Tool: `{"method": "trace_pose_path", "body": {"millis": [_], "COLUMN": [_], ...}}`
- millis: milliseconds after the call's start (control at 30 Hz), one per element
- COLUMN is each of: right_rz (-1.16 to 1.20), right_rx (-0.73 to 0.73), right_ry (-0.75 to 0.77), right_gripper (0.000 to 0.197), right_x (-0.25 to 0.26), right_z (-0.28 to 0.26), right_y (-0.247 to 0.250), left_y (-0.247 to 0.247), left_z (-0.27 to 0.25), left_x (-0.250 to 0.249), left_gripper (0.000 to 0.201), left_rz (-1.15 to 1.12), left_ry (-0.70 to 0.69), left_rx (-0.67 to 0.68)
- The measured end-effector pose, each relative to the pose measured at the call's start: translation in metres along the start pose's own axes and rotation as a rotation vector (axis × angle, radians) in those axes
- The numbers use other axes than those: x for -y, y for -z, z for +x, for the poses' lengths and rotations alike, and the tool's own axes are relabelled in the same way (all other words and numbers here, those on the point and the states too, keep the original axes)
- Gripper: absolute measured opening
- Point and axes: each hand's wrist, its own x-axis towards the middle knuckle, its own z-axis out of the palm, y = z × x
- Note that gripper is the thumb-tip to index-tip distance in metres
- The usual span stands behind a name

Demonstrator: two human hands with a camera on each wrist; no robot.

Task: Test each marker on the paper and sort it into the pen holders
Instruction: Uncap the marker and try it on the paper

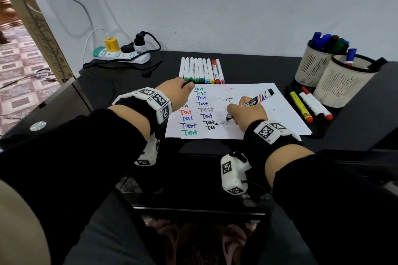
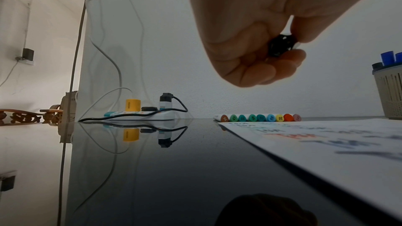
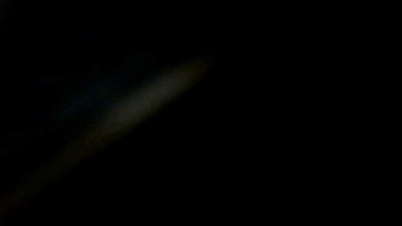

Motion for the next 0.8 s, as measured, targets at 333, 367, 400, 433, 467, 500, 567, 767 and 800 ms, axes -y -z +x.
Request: {"method": "trace_pose_path", "body": {"millis": [333,367,400,433,467,500,567,767,800], "right_rz": [-0.028,-0.020,-0.018,-0.024,-0.033,-0.043,-0.042,0.002,0.027], "right_rx": [-0.029,-0.032,-0.030,-0.025,-0.020,-0.011,0.009,-0.009,-0.011], "right_ry": [0.054,0.050,0.042,0.036,0.035,0.037,0.046,-0.008,-0.032], "right_gripper": [0.033,0.033,0.032,0.030,0.030,0.030,0.031,0.030,0.029], "right_x": [-0.0020,-0.0018,-0.0016,-0.0014,-0.0014,-0.0018,-0.0023,-0.0003,0.0000], "right_z": [0.0024,0.0028,0.0027,0.0023,0.0024,0.0028,0.0036,0.0034,0.0038], "right_y": [0.0017,0.0019,0.0019,0.0016,0.0016,0.0013,0.0011,0.0016,0.0021], "left_y": [0.0008,0.0012,0.0014,0.0014,0.0014,0.0012,0.0012,0.0019,0.0023], "left_z": [-0.0009,-0.0012,-0.0015,-0.0017,-0.0019,-0.0018,-0.0021,-0.0031,-0.0042], "left_x": [-0.0002,-0.0002,-0.0005,-0.0008,-0.0013,-0.0014,-0.0013,-0.0004,-0.0009], "left_gripper": [0.042,0.042,0.042,0.042,0.042,0.042,0.042,0.043,0.042], "left_rz": [0.004,0.008,0.011,0.014,0.017,0.020,0.025,0.042,0.046], "left_ry": [-0.003,-0.006,-0.009,-0.009,-0.009,-0.010,-0.015,-0.044,-0.047], "left_rx": [0.005,0.006,0.007,0.008,0.008,0.009,0.011,0.027,0.030]}}
